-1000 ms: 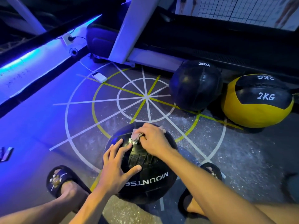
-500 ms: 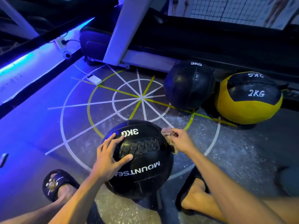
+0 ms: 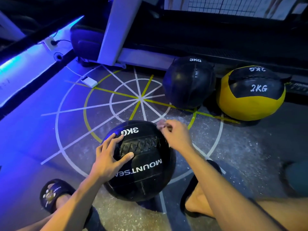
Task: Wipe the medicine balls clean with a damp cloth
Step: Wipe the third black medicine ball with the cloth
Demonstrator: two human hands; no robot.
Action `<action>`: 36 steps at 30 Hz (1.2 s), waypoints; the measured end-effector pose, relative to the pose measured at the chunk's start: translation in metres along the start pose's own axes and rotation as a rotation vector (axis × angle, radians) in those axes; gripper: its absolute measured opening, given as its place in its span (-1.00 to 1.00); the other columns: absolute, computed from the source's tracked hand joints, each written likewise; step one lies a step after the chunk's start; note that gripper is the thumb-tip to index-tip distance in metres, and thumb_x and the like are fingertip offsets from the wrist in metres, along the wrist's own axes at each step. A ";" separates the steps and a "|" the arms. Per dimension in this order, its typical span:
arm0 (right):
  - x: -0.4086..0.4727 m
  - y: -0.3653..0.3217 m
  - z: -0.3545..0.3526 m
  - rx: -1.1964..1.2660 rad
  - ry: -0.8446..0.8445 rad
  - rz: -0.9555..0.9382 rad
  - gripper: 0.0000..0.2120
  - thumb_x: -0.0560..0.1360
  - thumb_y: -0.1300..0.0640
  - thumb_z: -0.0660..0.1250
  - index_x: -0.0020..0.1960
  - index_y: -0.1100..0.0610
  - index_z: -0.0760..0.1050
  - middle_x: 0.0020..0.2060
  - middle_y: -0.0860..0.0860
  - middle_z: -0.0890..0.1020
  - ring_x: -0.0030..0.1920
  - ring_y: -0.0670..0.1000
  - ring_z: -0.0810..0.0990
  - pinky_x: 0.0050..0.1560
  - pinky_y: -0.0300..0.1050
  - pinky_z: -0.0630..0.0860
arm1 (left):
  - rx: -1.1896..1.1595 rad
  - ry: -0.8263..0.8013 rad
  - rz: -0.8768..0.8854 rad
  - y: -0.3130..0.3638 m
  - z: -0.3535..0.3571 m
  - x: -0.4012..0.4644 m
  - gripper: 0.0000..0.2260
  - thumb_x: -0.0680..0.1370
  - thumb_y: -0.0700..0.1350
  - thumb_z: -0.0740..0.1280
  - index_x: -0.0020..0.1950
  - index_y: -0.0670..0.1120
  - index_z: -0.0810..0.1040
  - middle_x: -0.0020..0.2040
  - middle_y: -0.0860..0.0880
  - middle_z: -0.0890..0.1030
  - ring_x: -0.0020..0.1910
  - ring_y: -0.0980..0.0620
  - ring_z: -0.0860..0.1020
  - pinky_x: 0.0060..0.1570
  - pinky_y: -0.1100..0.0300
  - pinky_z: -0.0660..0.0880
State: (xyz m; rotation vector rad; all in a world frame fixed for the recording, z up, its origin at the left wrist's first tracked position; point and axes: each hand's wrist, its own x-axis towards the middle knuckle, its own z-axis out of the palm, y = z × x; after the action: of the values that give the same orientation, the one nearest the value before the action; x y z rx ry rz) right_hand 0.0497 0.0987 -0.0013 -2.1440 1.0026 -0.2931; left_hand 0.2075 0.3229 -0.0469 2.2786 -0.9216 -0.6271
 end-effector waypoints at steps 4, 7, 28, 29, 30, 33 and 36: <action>-0.004 -0.008 0.006 -0.276 -0.185 -0.069 -0.73 0.57 0.22 0.28 -0.27 0.02 0.37 -0.35 -0.08 0.51 -0.32 -0.03 0.50 -0.32 -0.12 0.50 | 0.020 -0.012 -0.018 0.004 -0.001 0.003 -0.16 0.34 0.58 0.31 0.56 0.33 0.22 0.60 0.26 0.12 0.54 0.02 0.05 0.47 -0.23 0.22; -0.023 0.009 0.007 -0.360 -0.362 -0.061 -0.75 0.53 0.26 0.32 -0.27 0.06 0.37 -0.34 -0.02 0.52 -0.36 -0.05 0.45 -0.36 -0.19 0.40 | 0.045 -0.015 -0.016 0.002 0.000 -0.003 -0.11 0.26 0.63 0.21 0.55 0.35 0.21 0.60 0.31 0.10 0.54 0.05 0.04 0.45 -0.26 0.25; -0.065 0.019 0.044 -0.006 0.015 -0.253 -0.84 0.59 0.21 0.28 0.09 0.01 0.56 0.05 -0.17 0.57 -0.03 -0.20 0.56 0.01 -0.31 0.53 | 0.170 0.011 0.012 0.033 0.020 -0.001 -0.05 0.25 0.70 0.07 0.58 0.31 0.19 0.65 0.21 0.08 0.59 -0.07 0.03 0.47 -0.22 0.29; -0.078 0.020 0.046 -0.027 -0.057 -0.330 -0.84 0.57 0.22 0.28 0.09 0.04 0.55 0.06 -0.18 0.55 -0.03 -0.17 0.57 -0.01 -0.27 0.53 | 0.184 0.011 0.009 0.032 0.019 -0.001 -0.03 0.24 0.72 0.04 0.58 0.32 0.18 0.65 0.22 0.08 0.59 -0.07 0.03 0.46 -0.21 0.30; -0.084 0.023 0.042 -0.064 -0.112 -0.382 -0.84 0.56 0.21 0.27 0.10 0.05 0.53 0.06 -0.18 0.53 -0.05 -0.17 0.56 -0.05 -0.25 0.51 | 0.193 0.006 0.008 0.031 0.019 -0.002 -0.02 0.23 0.73 0.03 0.58 0.32 0.17 0.65 0.23 0.07 0.59 -0.06 0.03 0.45 -0.21 0.30; -0.057 0.044 0.017 -0.144 -0.085 -0.276 -0.97 0.62 0.12 0.28 0.03 0.01 0.49 -0.03 -0.19 0.52 -0.16 -0.22 0.50 -0.17 -0.31 0.42 | 0.190 0.007 -0.002 0.034 0.021 -0.003 -0.08 0.28 0.70 0.08 0.58 0.34 0.15 0.65 0.24 0.05 0.60 -0.06 0.02 0.46 -0.23 0.28; -0.039 0.047 0.016 -0.027 0.181 -0.020 -0.88 0.62 0.11 0.30 -0.08 -0.03 0.47 -0.09 -0.15 0.58 -0.10 -0.10 0.57 -0.14 -0.22 0.51 | 0.214 -0.002 -0.025 0.046 0.026 0.000 -0.16 0.34 0.61 0.18 0.57 0.35 0.16 0.65 0.24 0.04 0.60 -0.08 0.02 0.46 -0.28 0.26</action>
State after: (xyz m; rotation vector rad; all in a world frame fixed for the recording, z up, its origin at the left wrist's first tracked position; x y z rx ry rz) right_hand 0.0051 0.1161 -0.0420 -2.1821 1.0926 -0.4936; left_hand 0.1711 0.2873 -0.0347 2.4816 -1.0050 -0.5651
